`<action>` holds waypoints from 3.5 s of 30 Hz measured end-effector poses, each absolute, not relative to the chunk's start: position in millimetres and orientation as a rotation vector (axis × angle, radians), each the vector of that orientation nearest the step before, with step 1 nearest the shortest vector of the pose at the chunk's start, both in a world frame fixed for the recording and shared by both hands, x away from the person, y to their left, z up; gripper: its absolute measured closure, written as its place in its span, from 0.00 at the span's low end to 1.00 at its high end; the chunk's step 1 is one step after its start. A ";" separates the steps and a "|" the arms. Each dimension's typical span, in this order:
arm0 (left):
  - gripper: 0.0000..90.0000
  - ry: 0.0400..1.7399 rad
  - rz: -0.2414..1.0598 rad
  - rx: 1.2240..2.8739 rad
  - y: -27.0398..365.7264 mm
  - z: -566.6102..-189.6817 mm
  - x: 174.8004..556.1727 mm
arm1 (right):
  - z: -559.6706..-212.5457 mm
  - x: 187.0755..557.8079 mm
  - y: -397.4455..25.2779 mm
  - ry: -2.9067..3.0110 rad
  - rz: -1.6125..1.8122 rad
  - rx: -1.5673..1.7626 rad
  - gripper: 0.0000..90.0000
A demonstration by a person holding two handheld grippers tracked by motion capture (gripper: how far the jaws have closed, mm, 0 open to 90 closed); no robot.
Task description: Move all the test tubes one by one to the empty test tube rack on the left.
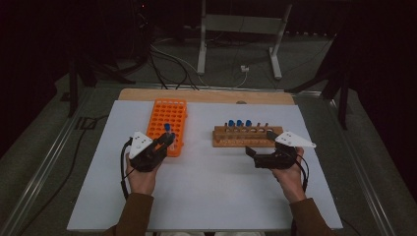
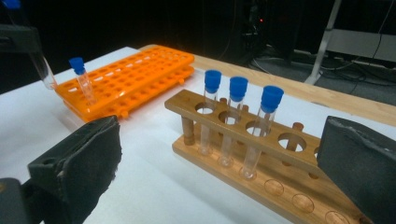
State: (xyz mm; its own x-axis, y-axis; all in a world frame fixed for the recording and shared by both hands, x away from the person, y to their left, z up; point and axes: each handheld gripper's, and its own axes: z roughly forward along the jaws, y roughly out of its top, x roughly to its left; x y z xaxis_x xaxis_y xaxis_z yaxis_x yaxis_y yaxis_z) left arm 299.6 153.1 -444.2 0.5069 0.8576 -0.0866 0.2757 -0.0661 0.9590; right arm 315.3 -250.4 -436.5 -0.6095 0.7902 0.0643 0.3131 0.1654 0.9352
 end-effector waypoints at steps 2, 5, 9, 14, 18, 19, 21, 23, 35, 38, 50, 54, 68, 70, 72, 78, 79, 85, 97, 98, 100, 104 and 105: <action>0.87 1.004 0.656 1.608 155.8 -445.9 301.2 | -434.5 314.4 -251.7 1.999 1.452 1.043 0.00; 0.87 1.026 0.676 1.609 158.8 -449.5 305.1 | -432.2 313.5 -254.3 1.986 1.470 1.049 0.00; 0.87 1.049 0.695 1.620 158.9 -456.2 311.6 | -429.9 313.5 -256.0 1.983 1.509 1.060 0.00; 0.87 1.080 0.705 1.628 157.9 -464.9 323.8 | -428.3 312.9 -256.6 1.981 1.512 1.054 0.00; 0.87 1.104 0.707 1.623 157.2 -469.7 330.6 | -427.7 313.2 -259.3 1.972 1.519 1.061 0.00; 0.87 1.108 0.709 1.626 156.6 -471.0 331.8 | -428.1 313.2 -260.4 1.970 1.522 1.065 0.00; 0.87 1.117 0.707 1.631 155.4 -473.7 334.2 | -428.3 313.3 -260.8 1.970 1.523 1.065 0.00; 0.87 1.122 0.708 1.637 154.8 -475.7 335.9 | -428.2 313.0 -261.2 1.968 1.526 1.066 0.00; 0.87 1.145 0.695 1.685 152.5 -493.9 334.2 | -429.6 312.8 -260.6 1.982 1.523 1.064 0.00; 0.87 1.144 0.699 1.714 151.5 -498.1 332.6 | -431.2 312.6 -259.2 1.995 1.516 1.061 0.00; 0.87 1.130 0.702 1.763 150.7 -499.4 328.9 | -434.9 312.4 -255.2 2.019 1.498 1.063 0.00; 0.87 1.126 0.702 1.781 150.1 -500.4 329.3 | -435.7 312.3 -254.7 2.024 1.495 1.063 0.00; 0.87 1.156 0.671 1.816 150.0 -504.1 331.4 | -435.9 311.9 -255.5 2.022 1.497 1.067 0.00; 0.87 1.188 0.632 1.792 154.1 -502.9 331.8 | -435.9 311.9 -255.7 2.021 1.498 1.067 0.00; 0.81 1.199 0.615 1.776 157.8 -501.1 330.6 | -435.9 312.1 -256.2 2.019 1.498 1.068 0.00; 0.61 1.168 0.603 1.726 167.8 -485.7 320.3 | -436.2 312.5 -256.6 2.016 1.497 1.073 0.00; 0.59 1.162 0.604 1.723 169.3 -482.9 318.3 | -436.0 312.4 -256.3 2.016 1.497 1.072 0.00; 0.46 1.111 0.590 1.676 179.4 -469.0 303.6 | -433.9 313.2 -256.3 2.006 1.494 1.071 0.00; 0.18 1.122 0.615 1.654 189.6 -466.5 287.9 | -418.7 330.9 -253.1 1.984 1.465 1.081 0.03; 0.17 1.126 0.616 1.642 191.1 -466.2 287.0 | -417.6 333.7 -252.2 1.986 1.459 1.083 0.06; 0.11 1.131 0.617 1.641 192.9 -466.1 286.1 | -416.1 339.1 -250.5 1.995 1.454 1.096 0.08; 0.01 1.136 0.611 1.652 194.3 -465.8 284.5 | -416.7 351.6 -247.4 1.995 1.404 1.131 0.14; 0.01 1.137 0.610 1.652 194.3 -465.6 284.1 | -418.0 355.7 -247.6 1.989 1.396 1.142 0.16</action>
State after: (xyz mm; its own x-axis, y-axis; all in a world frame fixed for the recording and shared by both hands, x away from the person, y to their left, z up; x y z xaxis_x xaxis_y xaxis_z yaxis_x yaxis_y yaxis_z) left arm 284.1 194.3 -465.6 0.4310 0.8937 -0.1248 0.3900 -0.0598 0.9189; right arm 355.7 -247.6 -418.0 -0.5546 0.8269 0.0930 0.3684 0.1438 0.9185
